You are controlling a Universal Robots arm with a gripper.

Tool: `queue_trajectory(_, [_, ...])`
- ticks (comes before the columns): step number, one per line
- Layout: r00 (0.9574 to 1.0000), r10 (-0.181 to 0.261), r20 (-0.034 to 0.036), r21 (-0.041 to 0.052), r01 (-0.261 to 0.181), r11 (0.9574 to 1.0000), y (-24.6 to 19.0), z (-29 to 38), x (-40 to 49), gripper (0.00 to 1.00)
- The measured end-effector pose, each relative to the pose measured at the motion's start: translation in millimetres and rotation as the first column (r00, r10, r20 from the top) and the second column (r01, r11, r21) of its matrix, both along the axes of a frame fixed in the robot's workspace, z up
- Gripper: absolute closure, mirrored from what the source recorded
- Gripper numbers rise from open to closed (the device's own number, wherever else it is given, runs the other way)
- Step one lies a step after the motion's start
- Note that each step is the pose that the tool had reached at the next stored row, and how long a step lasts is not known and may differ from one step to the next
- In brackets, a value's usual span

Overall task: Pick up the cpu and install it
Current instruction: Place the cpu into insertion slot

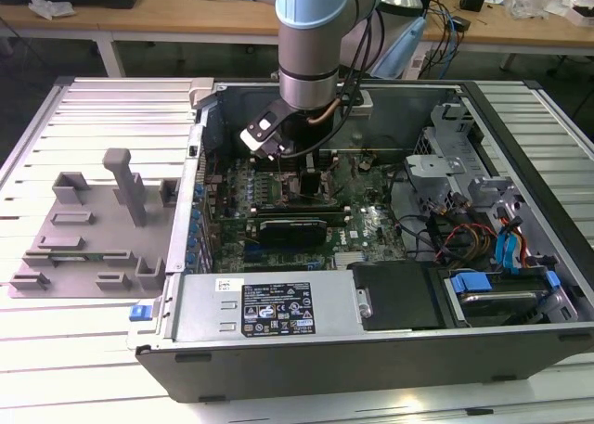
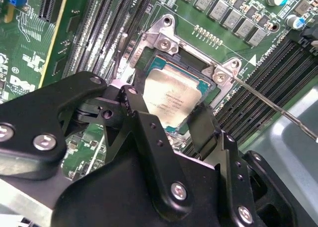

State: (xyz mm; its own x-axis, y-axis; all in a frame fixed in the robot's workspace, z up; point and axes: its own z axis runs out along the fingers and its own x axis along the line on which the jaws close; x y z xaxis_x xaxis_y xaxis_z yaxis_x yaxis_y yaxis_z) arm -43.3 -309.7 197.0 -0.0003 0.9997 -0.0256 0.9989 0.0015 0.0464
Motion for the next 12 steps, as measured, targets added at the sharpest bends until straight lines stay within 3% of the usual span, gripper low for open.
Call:
queue_trajectory(3, [1.0, 0.0, 0.0001, 0.0047, 0.0, 1.0, 0.0, 0.0, 0.0, 0.38])
queue_trajectory(12, [1.0, 0.0, 0.0001, 0.0049, 0.0, 1.0, 0.1, 0.0, 0.3, 0.38])
